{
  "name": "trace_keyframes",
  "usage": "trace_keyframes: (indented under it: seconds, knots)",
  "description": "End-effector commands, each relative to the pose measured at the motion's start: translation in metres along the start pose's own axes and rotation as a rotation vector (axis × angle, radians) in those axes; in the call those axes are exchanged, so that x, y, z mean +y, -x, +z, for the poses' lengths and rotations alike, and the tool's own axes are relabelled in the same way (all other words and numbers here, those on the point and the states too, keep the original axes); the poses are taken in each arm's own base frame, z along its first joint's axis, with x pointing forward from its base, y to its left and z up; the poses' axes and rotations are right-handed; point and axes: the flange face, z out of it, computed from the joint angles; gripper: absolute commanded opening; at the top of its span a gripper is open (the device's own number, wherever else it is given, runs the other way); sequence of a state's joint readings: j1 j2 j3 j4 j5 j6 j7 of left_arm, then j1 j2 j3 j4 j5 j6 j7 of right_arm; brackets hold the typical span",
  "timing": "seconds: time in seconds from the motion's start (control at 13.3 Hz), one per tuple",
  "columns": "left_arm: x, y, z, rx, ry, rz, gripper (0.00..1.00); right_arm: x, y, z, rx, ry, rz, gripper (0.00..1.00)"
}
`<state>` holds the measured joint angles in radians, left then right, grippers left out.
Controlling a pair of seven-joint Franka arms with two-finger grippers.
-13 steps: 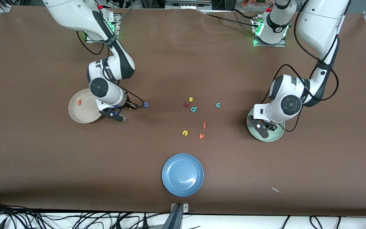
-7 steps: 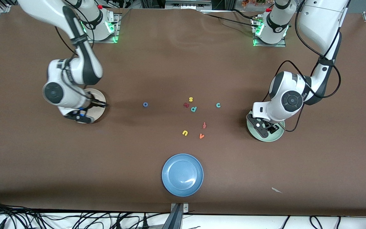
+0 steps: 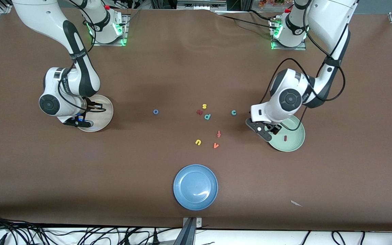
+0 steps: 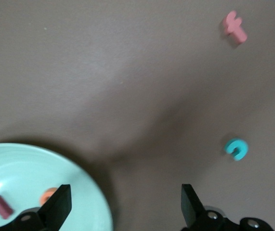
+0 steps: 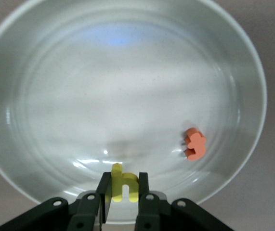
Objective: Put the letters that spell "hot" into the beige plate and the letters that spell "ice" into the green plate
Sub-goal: 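Release the orange e while the right gripper drops the yellow h, then grasp the teal c with the left gripper while the right gripper reaches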
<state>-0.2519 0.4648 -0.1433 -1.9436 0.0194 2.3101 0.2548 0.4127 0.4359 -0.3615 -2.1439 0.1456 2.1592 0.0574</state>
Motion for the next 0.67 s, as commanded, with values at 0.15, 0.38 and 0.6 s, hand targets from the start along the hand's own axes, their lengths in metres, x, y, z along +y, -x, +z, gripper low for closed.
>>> trace_keyframes:
  seconds: [0.15, 0.38, 0.6]
  knots:
    - [0.065, -0.008, 0.0, -0.013, 0.041, -0.313, 1.0, 0.005, 0.0, -0.016, 0.025, -0.025, -0.005, 0.98]
    - [0.091, -0.001, 0.024, 0.009, 0.048, -0.33, 1.0, -0.015, 0.002, -0.059, 0.061, -0.059, -0.005, 0.99]
    - [0.108, 0.005, 0.055, 0.039, 0.047, -0.296, 0.98, -0.084, 0.005, -0.094, 0.081, -0.079, 0.063, 0.99]
